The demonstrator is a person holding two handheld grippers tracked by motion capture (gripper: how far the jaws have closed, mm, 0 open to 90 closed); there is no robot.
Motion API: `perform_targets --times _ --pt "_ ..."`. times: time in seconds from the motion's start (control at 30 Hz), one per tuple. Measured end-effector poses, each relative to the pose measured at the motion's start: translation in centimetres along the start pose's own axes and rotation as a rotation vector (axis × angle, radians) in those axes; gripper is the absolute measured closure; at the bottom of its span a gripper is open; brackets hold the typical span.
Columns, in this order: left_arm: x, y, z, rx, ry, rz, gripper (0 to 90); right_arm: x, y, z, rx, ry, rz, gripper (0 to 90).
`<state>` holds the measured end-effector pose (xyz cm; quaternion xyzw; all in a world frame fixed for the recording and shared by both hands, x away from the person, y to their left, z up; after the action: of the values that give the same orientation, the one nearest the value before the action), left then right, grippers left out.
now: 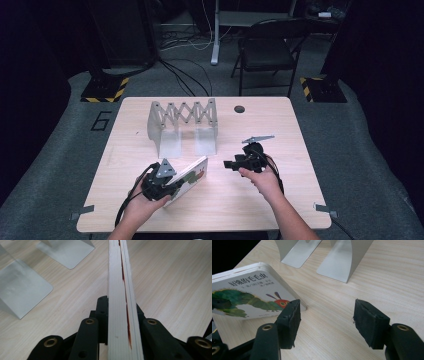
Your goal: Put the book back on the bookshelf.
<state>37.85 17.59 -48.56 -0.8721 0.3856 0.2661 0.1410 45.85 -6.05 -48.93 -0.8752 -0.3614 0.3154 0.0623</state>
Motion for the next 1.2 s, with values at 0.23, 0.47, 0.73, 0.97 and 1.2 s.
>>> perform_targets --times 0.23,0.47,0.73,0.97,1.2 --pt "-1.3 -1.4 0.0 -0.047 0.036 -0.036 75.9 0.0 0.2 0.1 0.015 -0.005 0.005 38.5" --pt "-2.6 -3.2 0.3 -0.082 0.060 -0.078 75.9 0.0 0.5 0.2 0.014 -0.004 0.011 38.5" --pt "-3.8 -4.7 0.5 -0.119 0.082 -0.120 75.9 0.1 0.7 0.3 0.009 -0.009 0.012 38.5" --pt "-4.9 -6.0 0.8 -0.160 0.106 -0.165 75.9 0.1 0.9 0.4 0.004 -0.005 0.017 38.5" --pt "-5.4 -7.0 1.4 -0.192 0.112 -0.204 75.9 0.1 0.9 0.6 0.013 -0.017 0.020 38.4"
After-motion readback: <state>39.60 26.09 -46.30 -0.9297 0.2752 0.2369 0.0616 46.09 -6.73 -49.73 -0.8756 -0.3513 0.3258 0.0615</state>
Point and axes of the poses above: each handheld gripper's, and its own axes: x roughly forward along the jaws, z roughly out of its underside, y roughly to its right, the point moved 7 cm from there along x, roughly forward along the jaws, and after that the axes turned 12 degrees about y, right-handed, at the moved point
